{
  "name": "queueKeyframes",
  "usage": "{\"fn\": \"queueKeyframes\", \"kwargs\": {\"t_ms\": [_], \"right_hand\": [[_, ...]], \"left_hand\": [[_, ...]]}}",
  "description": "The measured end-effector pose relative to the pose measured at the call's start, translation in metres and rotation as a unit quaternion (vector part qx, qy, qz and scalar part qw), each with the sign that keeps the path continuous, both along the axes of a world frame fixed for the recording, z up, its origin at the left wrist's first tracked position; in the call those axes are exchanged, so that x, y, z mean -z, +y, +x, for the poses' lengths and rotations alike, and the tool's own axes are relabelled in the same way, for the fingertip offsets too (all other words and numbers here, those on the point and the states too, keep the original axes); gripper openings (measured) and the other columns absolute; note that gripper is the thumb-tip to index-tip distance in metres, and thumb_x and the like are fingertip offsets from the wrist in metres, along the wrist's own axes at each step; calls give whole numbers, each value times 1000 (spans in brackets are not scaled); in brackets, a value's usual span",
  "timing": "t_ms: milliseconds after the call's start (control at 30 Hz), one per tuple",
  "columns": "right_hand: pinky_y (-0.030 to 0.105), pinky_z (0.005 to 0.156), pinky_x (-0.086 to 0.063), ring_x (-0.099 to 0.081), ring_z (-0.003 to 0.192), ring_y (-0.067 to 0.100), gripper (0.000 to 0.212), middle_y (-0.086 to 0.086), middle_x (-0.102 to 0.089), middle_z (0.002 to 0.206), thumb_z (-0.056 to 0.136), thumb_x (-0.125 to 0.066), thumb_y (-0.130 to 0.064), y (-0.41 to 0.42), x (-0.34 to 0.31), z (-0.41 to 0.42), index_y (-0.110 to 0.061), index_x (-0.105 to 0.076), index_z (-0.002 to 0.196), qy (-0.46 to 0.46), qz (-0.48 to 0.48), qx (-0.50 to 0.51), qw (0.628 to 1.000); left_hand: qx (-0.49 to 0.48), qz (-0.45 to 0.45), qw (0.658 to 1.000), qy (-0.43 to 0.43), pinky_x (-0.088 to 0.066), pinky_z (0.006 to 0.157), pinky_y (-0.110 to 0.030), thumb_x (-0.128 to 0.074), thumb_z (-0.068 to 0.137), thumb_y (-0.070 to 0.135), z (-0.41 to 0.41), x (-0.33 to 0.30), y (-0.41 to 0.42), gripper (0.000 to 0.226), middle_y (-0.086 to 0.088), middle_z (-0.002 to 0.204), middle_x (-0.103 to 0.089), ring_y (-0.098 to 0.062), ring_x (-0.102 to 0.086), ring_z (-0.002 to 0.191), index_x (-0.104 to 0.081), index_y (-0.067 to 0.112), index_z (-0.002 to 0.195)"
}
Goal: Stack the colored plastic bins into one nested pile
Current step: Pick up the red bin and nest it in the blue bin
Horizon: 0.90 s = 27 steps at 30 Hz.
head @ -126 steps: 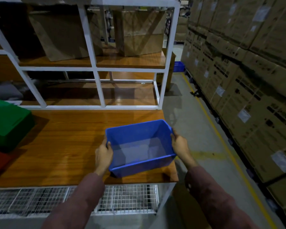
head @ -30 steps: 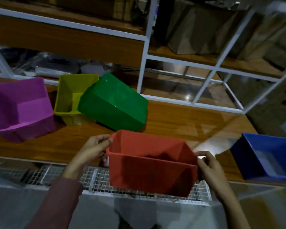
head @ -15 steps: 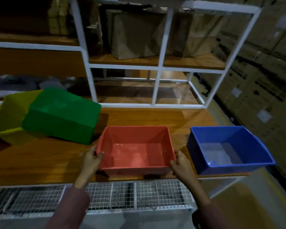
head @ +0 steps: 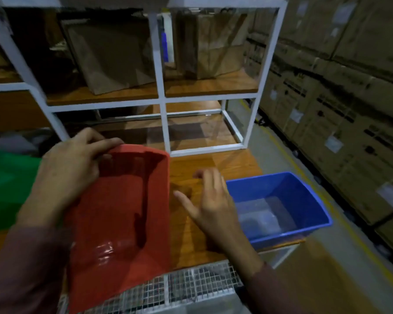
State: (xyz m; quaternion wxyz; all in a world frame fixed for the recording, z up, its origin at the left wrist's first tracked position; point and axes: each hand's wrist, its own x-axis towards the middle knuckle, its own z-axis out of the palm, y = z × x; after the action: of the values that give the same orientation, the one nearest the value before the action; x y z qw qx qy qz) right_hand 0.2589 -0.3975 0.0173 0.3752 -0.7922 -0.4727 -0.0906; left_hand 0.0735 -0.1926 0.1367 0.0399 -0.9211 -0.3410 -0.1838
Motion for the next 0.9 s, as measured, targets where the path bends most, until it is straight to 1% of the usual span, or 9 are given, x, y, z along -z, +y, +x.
{"fn": "queueKeyframes", "kwargs": {"t_ms": [67,133,267,367,467,534,600,734,900], "right_hand": [[28,101,-47,-52,122,20,62,4,-54,137,99,-59,-62,15,-31,9,-18,-52,141,-33,17,-41,998],[30,100,-49,-55,120,19,57,4,-57,139,102,-57,-56,26,-50,21,-19,-51,145,-83,5,-44,996],[30,58,-47,-72,76,24,37,3,-75,93,102,-63,-35,24,-62,60,-12,-64,131,-153,54,24,986],[35,55,-44,-72,72,32,44,6,-75,96,108,-51,-41,0,-76,96,-21,-52,146,-145,-26,102,984],[42,73,-49,-71,91,44,54,18,-75,106,110,-40,-47,-46,-82,140,-38,-30,162,14,-64,156,986],[45,82,-56,-71,92,44,55,24,-75,103,109,-43,-49,-85,-77,170,-42,-30,162,82,-30,211,974],[44,82,-57,-71,88,38,56,22,-75,105,108,-45,-50,-120,-65,201,-41,-35,161,115,-11,257,960],[37,65,-53,-60,65,16,56,14,-74,95,108,-43,-53,-172,-37,246,-39,-36,162,141,-60,280,948],[51,99,-51,-64,124,44,58,22,-69,137,107,-44,-54,-210,-7,283,-36,-37,162,199,-109,258,939]], "left_hand": [[82,67,994,28,-49,82,-49,-75,89,19,25,-20,-11,54,3,123,-67,-33,-65,96,-68,46,135],[176,102,978,34,-46,90,-55,-73,81,9,54,-27,-20,62,3,123,-69,-30,-67,105,-69,46,131],[249,151,957,-8,-37,108,-59,-53,90,16,113,-22,-38,56,-1,138,-65,-32,-61,126,-64,44,137],[207,172,959,-85,-25,123,-60,-52,102,23,138,-17,-65,52,-4,160,-52,-32,-46,150,-55,38,152],[69,133,968,-200,-18,128,-58,-51,108,30,143,5,-90,51,-3,170,-39,-32,-30,160,-46,30,158],[-34,43,964,-260,-23,125,-60,-51,107,31,144,29,-104,52,-12,167,-38,-37,-30,156,-44,19,158],[-94,-50,969,-224,-32,117,-63,-49,107,34,157,55,-120,56,-21,161,-38,-44,-34,148,-41,14,158],[-44,-179,964,-193,-56,83,-51,-42,109,31,188,102,-159,53,-13,127,-58,-40,-64,104,-43,18,161],[-20,-232,944,-234,-53,78,-38,-51,108,19,214,138,-200,51,-1,109,-56,-17,-58,90,-47,14,159]]}}
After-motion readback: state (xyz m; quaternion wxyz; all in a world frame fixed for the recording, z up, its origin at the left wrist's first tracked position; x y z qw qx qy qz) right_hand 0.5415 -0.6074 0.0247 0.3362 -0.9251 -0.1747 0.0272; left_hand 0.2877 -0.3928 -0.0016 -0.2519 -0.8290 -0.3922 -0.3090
